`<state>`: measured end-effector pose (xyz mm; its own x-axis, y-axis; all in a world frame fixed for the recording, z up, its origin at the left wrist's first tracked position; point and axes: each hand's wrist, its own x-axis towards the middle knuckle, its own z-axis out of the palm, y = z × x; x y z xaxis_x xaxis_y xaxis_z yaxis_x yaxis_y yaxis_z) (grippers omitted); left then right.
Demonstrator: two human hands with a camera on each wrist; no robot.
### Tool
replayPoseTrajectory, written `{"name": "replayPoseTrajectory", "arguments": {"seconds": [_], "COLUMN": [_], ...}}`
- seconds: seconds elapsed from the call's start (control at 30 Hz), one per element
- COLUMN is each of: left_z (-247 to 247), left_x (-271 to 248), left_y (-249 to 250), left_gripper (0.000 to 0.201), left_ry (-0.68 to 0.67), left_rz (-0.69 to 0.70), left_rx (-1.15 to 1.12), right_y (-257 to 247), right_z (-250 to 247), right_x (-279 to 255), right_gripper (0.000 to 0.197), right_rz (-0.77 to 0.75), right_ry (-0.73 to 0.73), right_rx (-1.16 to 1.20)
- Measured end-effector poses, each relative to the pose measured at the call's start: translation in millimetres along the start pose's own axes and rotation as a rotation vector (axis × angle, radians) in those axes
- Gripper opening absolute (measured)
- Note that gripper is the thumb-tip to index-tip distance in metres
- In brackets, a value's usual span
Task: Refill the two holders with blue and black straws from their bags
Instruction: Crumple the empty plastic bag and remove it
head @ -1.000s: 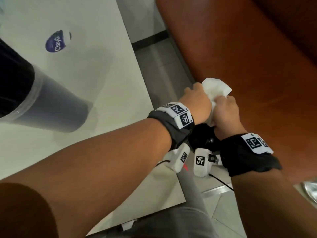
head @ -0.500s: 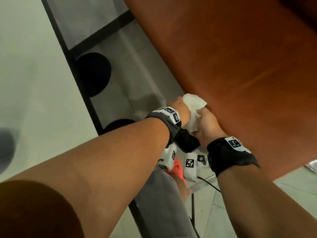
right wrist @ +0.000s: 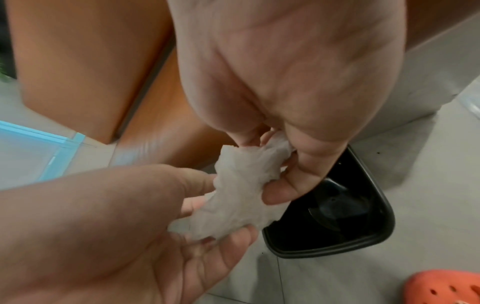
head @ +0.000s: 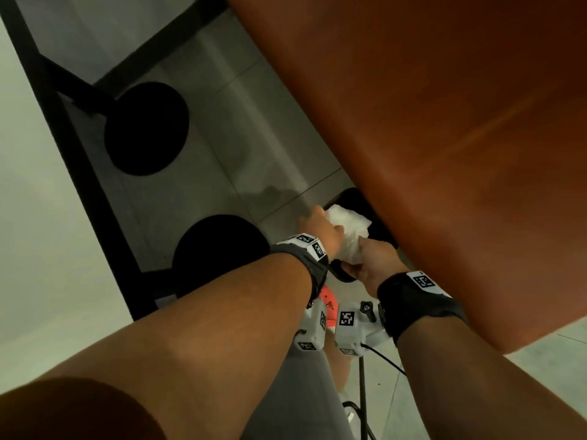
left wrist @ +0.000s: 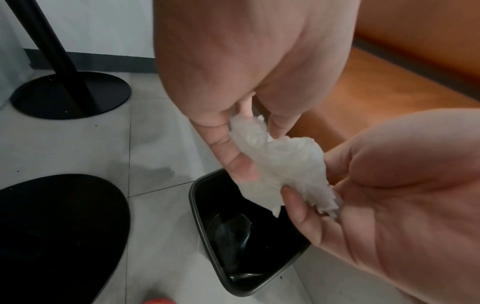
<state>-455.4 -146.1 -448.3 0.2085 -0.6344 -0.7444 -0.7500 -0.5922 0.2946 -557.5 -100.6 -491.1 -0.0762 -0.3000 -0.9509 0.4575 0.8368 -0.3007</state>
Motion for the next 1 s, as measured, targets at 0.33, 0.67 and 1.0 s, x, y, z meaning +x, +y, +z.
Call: {"name": "replayPoseTrajectory", "arguments": {"seconds": [0.33, 0.67, 1.0], "left_z": [6, -16, -98], "left_x": [19, -12, -116], "left_y": [-11, 20, 80], "left_gripper": [0.032, 0.032, 0.025], "left_ry": [-0.169, -0.182, 0.041], "left_rz": [0.106, 0.197, 0.415], "left_rx": [0.265, 0.093, -0.176], "right_y": [-7, -14, -82], "right_z": [-12, -21, -7], "right_x": [22, -3, -135], "right_gripper": [0.048, 0.046, 0.013], "right_rz": [-0.036, -0.117, -0.488], "right_ry": [0.065, 0.013, 0.011], "right_rx": [-0.147, -0.236, -0.335]}}
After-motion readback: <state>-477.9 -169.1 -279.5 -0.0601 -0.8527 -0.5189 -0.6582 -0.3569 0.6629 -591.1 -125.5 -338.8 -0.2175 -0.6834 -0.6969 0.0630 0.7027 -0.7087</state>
